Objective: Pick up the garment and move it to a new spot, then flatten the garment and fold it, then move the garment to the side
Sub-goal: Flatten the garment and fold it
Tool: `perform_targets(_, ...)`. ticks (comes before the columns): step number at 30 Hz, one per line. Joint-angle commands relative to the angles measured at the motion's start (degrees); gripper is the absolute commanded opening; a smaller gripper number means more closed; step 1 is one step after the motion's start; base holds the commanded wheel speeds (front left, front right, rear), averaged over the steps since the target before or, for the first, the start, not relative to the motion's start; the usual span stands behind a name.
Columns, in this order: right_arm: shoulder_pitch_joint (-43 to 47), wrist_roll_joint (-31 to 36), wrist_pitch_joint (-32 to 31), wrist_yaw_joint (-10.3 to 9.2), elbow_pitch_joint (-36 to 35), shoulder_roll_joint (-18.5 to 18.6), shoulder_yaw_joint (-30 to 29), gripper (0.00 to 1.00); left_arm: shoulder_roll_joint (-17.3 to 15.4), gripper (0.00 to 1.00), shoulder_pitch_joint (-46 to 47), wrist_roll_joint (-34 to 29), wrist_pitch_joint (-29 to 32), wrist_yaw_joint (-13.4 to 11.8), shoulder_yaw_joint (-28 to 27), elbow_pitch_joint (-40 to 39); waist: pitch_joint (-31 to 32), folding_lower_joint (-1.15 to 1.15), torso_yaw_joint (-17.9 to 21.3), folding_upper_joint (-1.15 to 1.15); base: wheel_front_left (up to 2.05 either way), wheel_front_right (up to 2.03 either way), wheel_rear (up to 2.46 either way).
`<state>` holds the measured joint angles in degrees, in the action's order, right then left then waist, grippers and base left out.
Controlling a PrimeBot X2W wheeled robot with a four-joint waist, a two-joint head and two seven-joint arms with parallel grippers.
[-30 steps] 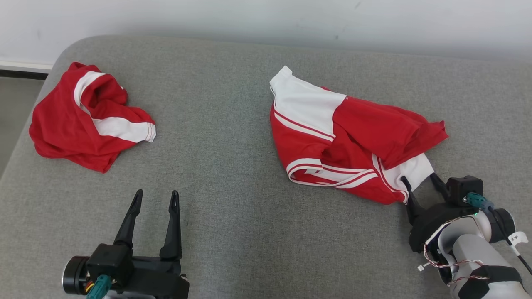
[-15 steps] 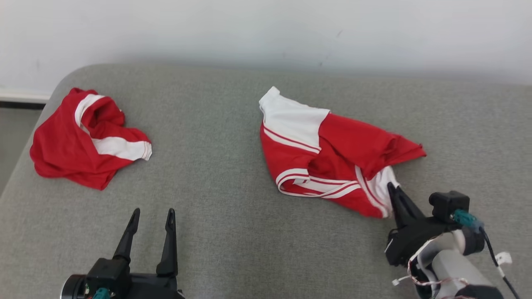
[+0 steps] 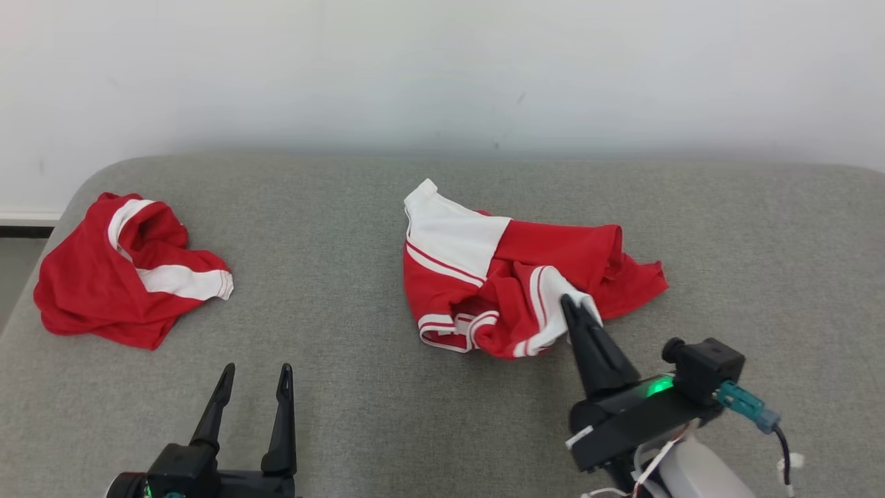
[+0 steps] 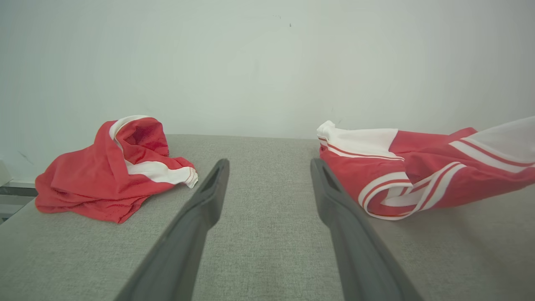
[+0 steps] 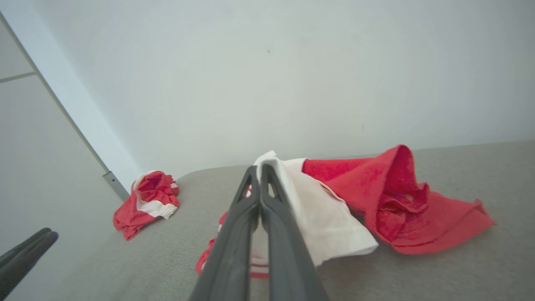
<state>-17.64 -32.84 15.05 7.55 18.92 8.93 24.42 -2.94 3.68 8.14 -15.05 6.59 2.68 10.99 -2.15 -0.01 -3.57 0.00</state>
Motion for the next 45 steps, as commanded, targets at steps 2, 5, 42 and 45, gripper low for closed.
perform_targets(2, 1.06, -1.55, -0.77, -0.12, -3.29, -1.7, 1.52, 0.0, 0.03, 1.0, -0.25, -0.17, -0.19, 0.26, -0.29, -0.04, -0.14, 0.01, -1.09, 0.0, 0.0, 0.0, 0.0)
perform_targets(5, 1.42, -2.44, -1.35, -0.13, -5.55, -2.8, 3.03, 0.0, 0.04, 1.0, -0.33, -0.29, -0.19, 0.28, -0.69, -0.03, -0.26, 0.01, -1.76, 0.0, 0.0, 0.0, 0.0)
perform_targets(42, -2.11, -6.46, 0.08, -0.13, 4.95, -4.01, 16.35, 1.0, 0.05, 1.0, -0.45, -0.42, -0.19, -0.38, -3.35, -0.25, -0.18, 0.01, -3.11, 0.0, 0.0, 0.0, 0.0)
perform_targets(45, 0.43, -5.08, 0.17, -0.13, 2.43, -2.84, 11.69, 1.0, 0.07, 1.0, -0.81, -0.69, -0.19, -0.31, -3.67, -0.48, 0.03, 0.01, -2.25, 0.0, 0.0, 0.0, 0.0)
